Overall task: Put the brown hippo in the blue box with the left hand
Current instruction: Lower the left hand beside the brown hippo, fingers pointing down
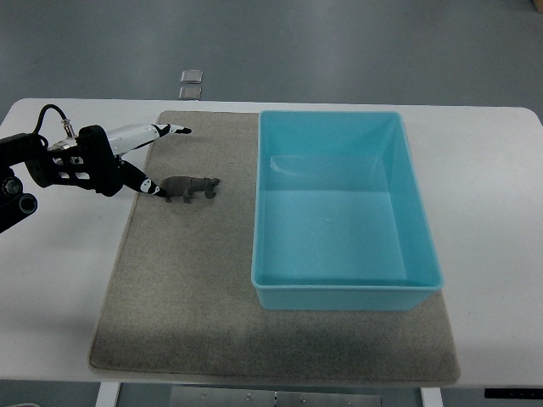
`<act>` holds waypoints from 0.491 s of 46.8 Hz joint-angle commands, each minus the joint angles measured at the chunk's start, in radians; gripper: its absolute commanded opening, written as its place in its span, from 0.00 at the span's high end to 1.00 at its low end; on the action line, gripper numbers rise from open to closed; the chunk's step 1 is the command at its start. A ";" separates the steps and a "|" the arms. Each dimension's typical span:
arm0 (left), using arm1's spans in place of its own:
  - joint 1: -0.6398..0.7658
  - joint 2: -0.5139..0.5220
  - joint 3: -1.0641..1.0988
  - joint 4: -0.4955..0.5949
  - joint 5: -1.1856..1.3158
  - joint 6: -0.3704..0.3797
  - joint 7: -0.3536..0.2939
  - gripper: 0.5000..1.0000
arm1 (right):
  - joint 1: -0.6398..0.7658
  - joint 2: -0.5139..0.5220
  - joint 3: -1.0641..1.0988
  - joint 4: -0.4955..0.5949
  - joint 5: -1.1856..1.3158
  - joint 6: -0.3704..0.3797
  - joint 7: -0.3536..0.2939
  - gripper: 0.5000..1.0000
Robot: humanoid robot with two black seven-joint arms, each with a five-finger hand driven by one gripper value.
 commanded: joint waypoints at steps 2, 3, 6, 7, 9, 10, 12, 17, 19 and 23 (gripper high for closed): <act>0.000 0.000 0.002 0.001 0.012 0.000 0.000 0.00 | 0.000 0.000 0.000 0.000 0.000 0.000 0.000 0.13; 0.000 0.000 0.002 0.001 0.012 0.001 0.000 0.00 | 0.000 0.000 0.000 0.000 0.000 0.000 0.000 0.13; -0.003 -0.003 0.014 0.001 0.014 0.000 0.000 0.00 | 0.000 0.000 0.000 0.000 0.000 0.000 0.000 0.13; -0.003 -0.005 0.019 0.001 0.014 0.001 0.000 0.00 | 0.000 0.000 0.000 0.000 0.000 0.000 0.000 0.13; -0.003 -0.020 0.025 0.003 0.012 0.001 0.000 0.00 | 0.000 0.000 0.000 0.000 0.000 0.000 0.000 0.13; -0.002 -0.029 0.027 0.004 0.012 0.001 0.000 0.00 | 0.000 0.000 0.000 0.000 0.000 0.000 0.000 0.13; 0.000 -0.040 0.027 0.006 0.012 0.001 0.000 0.00 | 0.000 0.000 0.000 0.000 0.000 0.000 0.000 0.13; -0.002 -0.043 0.031 0.007 0.012 0.000 0.000 0.00 | 0.000 0.000 0.000 0.000 0.000 0.000 0.000 0.13; -0.002 -0.043 0.031 0.007 0.014 0.001 0.000 0.00 | 0.000 0.000 0.000 0.000 0.000 0.000 0.000 0.13; -0.003 -0.045 0.033 0.007 0.015 0.001 0.002 0.01 | 0.000 0.000 0.000 0.000 0.000 0.000 0.000 0.13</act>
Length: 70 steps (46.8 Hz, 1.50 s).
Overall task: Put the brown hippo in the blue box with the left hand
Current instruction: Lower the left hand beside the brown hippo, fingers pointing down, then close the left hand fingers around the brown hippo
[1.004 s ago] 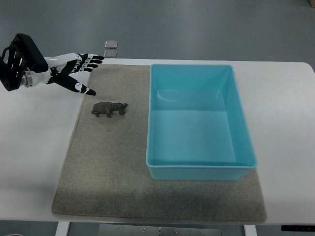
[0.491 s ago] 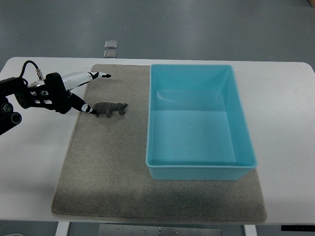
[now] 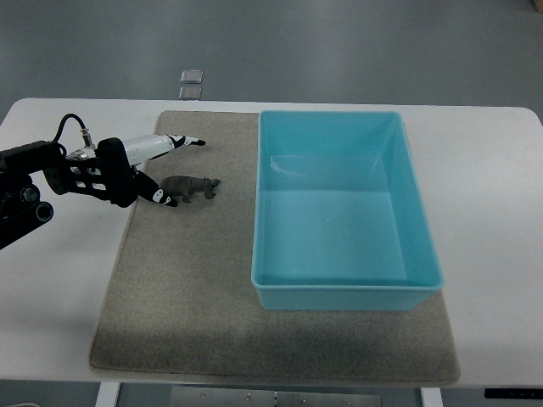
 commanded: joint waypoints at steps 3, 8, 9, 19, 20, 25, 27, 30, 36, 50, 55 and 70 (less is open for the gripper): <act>-0.004 -0.001 0.002 0.001 0.004 0.000 0.003 0.01 | 0.000 0.000 0.000 0.000 0.000 0.000 0.000 0.13; -0.005 -0.002 0.008 0.003 0.010 0.000 0.005 0.02 | 0.000 0.000 0.000 0.000 0.000 0.000 0.000 0.13; -0.007 -0.001 0.008 0.004 0.010 0.000 0.005 0.02 | 0.000 0.000 -0.002 0.000 0.000 0.000 0.000 0.13; -0.008 -0.007 0.008 0.005 0.018 0.000 0.006 0.17 | 0.000 0.000 0.000 0.000 0.000 0.000 0.000 0.13; -0.008 -0.007 0.008 0.005 0.021 0.000 0.008 0.20 | 0.000 0.000 0.000 0.000 0.000 0.000 0.000 0.13; -0.008 -0.007 0.008 0.005 0.024 0.000 0.008 0.35 | 0.000 0.000 0.000 0.000 0.000 0.000 0.000 0.13; -0.008 -0.007 0.008 0.005 0.026 0.000 0.008 0.42 | 0.000 0.000 0.000 0.000 0.000 0.000 0.000 0.13; -0.010 -0.005 0.009 0.005 0.024 0.000 0.008 0.51 | 0.000 0.000 0.000 0.000 0.000 0.000 0.000 0.13; -0.011 -0.005 0.017 0.005 0.024 -0.001 0.014 0.60 | 0.000 0.000 0.000 0.000 0.000 0.000 0.000 0.13; -0.013 -0.005 0.023 0.009 0.026 -0.001 0.017 0.73 | 0.000 0.000 0.000 0.000 0.000 0.000 0.000 0.13; -0.016 -0.004 0.023 0.009 0.026 -0.001 0.017 0.83 | 0.000 0.000 0.000 0.000 0.000 0.000 0.000 0.13; -0.027 -0.004 0.023 0.011 0.026 -0.001 0.017 1.00 | 0.000 0.000 0.000 0.000 0.000 0.000 0.000 0.13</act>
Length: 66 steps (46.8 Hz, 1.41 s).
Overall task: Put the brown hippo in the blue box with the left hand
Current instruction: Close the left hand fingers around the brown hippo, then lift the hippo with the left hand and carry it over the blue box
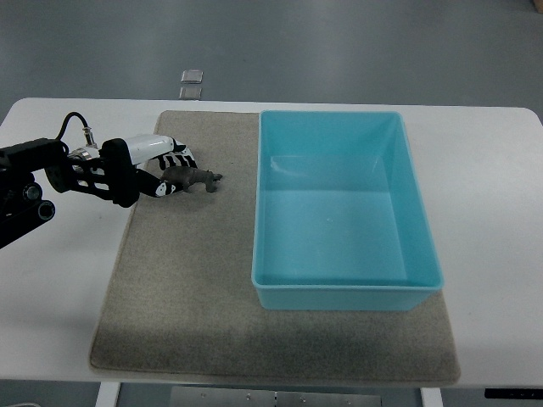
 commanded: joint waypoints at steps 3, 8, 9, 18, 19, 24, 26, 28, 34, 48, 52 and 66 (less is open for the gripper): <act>-0.003 0.002 0.001 0.000 0.003 0.000 0.000 1.00 | 0.000 0.000 0.000 0.000 0.000 0.000 0.000 0.13; -0.009 0.008 0.000 0.000 0.014 0.000 0.000 1.00 | 0.000 0.000 0.000 0.000 0.000 0.000 0.000 0.13; -0.011 0.008 0.000 -0.002 0.014 0.000 -0.002 1.00 | 0.000 0.000 0.000 0.000 0.000 0.000 0.000 0.13; -0.043 0.017 -0.002 -0.005 0.009 0.000 -0.002 1.00 | 0.000 0.000 0.000 0.000 0.000 0.000 0.000 0.13; -0.051 0.020 -0.002 -0.006 0.009 0.000 -0.002 1.00 | 0.000 0.000 0.000 0.000 0.000 0.000 0.000 0.13; -0.078 0.049 -0.003 -0.017 0.006 -0.009 -0.002 1.00 | 0.000 0.000 0.000 0.000 0.000 0.000 0.000 0.13; -0.097 0.058 -0.003 -0.025 0.006 -0.020 -0.002 1.00 | 0.000 0.000 0.000 0.000 0.000 0.000 0.000 0.12; -0.116 0.064 -0.005 -0.029 0.005 -0.037 -0.002 1.00 | 0.000 0.000 -0.002 0.000 0.000 0.000 0.000 0.13; -0.182 0.066 -0.009 -0.038 -0.002 -0.106 -0.002 1.00 | 0.000 0.000 0.000 0.000 0.000 0.000 0.000 0.13; -0.304 0.072 -0.014 -0.123 -0.003 -0.184 -0.002 1.00 | 0.000 0.000 0.000 0.000 0.000 0.000 0.000 0.13; -0.330 0.071 -0.014 -0.155 -0.003 -0.204 -0.002 1.00 | 0.000 0.000 0.000 0.000 0.000 0.000 0.000 0.13; -0.382 -0.038 -0.002 -0.196 0.009 -0.252 -0.002 1.00 | 0.000 0.000 0.000 0.000 0.000 0.000 0.000 0.13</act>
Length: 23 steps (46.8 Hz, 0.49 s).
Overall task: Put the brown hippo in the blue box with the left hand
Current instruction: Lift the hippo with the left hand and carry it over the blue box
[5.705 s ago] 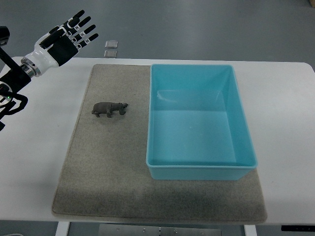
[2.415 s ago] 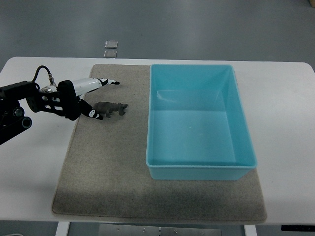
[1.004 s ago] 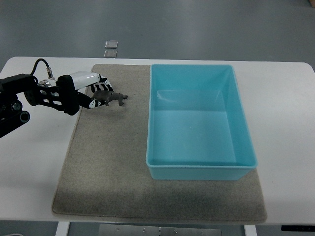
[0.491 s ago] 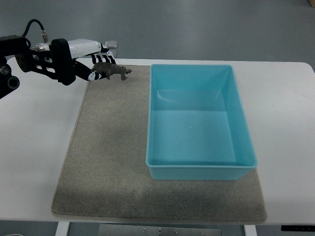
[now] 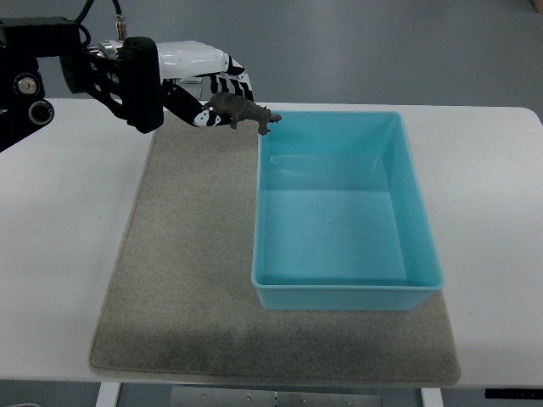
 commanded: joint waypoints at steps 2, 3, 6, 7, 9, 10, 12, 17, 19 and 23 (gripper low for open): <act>-0.018 -0.078 0.008 0.013 0.009 -0.003 0.001 1.00 | 0.000 0.000 0.000 0.000 0.000 0.000 0.000 0.13; -0.018 -0.093 0.010 0.016 0.010 -0.003 0.001 1.00 | 0.000 0.000 0.000 0.000 0.000 0.000 0.000 0.13; -0.018 -0.142 0.020 0.030 0.012 -0.003 0.003 1.00 | 0.000 0.000 0.000 0.000 0.000 0.000 0.000 0.13; -0.018 -0.156 0.025 0.035 0.012 -0.003 0.005 1.00 | 0.000 0.000 0.000 0.000 0.000 0.000 0.000 0.13; -0.020 -0.184 0.039 0.039 0.015 -0.003 0.012 1.00 | 0.000 0.000 0.000 0.000 0.000 0.000 0.000 0.13; -0.021 -0.195 0.048 0.045 0.021 -0.003 0.017 1.00 | 0.000 0.000 0.000 0.000 0.000 0.000 0.000 0.13; -0.020 -0.219 0.062 0.059 0.044 -0.001 0.026 1.00 | 0.000 0.000 0.000 0.000 0.000 0.000 0.000 0.13; -0.006 -0.281 0.067 0.108 0.102 0.006 0.038 1.00 | 0.000 0.000 0.000 0.000 0.000 0.000 0.000 0.13; -0.001 -0.297 0.067 0.122 0.110 0.013 0.040 1.00 | 0.000 0.000 0.000 0.000 0.000 0.000 0.000 0.13; 0.005 -0.328 0.067 0.144 0.110 0.017 0.040 1.00 | 0.000 0.000 0.000 0.000 0.000 0.000 0.000 0.13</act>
